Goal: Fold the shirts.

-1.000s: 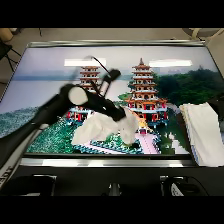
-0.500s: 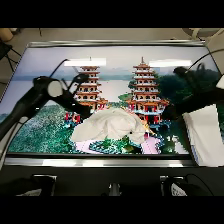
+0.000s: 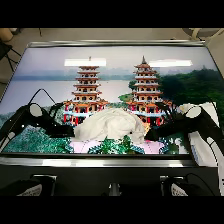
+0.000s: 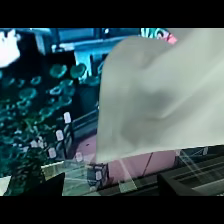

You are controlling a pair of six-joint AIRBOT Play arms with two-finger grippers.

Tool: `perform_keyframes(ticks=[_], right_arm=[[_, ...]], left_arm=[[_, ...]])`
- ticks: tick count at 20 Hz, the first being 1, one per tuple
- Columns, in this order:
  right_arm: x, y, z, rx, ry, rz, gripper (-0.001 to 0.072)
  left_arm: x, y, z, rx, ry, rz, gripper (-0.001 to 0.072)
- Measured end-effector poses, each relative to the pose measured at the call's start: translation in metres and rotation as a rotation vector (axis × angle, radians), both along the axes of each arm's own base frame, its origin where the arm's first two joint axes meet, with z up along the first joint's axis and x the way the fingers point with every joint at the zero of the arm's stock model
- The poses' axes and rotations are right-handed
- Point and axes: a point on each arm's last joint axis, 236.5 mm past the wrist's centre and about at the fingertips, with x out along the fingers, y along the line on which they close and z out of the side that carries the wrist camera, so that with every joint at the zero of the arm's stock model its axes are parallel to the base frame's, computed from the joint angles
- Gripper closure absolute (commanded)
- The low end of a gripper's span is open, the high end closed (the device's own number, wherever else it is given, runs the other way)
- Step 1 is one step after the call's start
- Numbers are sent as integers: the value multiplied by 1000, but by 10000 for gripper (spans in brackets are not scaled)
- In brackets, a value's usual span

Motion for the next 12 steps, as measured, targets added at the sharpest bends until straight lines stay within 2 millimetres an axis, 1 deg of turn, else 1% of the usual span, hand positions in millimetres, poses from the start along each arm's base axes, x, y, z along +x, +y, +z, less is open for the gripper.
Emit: perform_keyframes(ticks=[4,5,6,8,9,10,12], right_arm=[[2,1,-13,-1,-25,-29,26],[3,0,-15,-4,-28,-34,25],[3,0,-18,-6,-30,-38,25],[2,2,-23,-11,-38,-40,15],[0,8,-26,-13,-41,-27,14],[-2,14,-29,-19,-48,-8,11],[1,29,-34,-37,-81,12,10]], left_arm=[[-5,-18,-18,-36,21,-2,4],[-4,-23,-22,-44,19,3,19],[-4,-28,-24,-58,25,7,157],[-2,-36,-30,-76,27,26,611],[0,-35,-33,-69,20,26,680],[2,-37,-34,-75,14,33,681],[6,-40,-32,-83,5,38,681]])
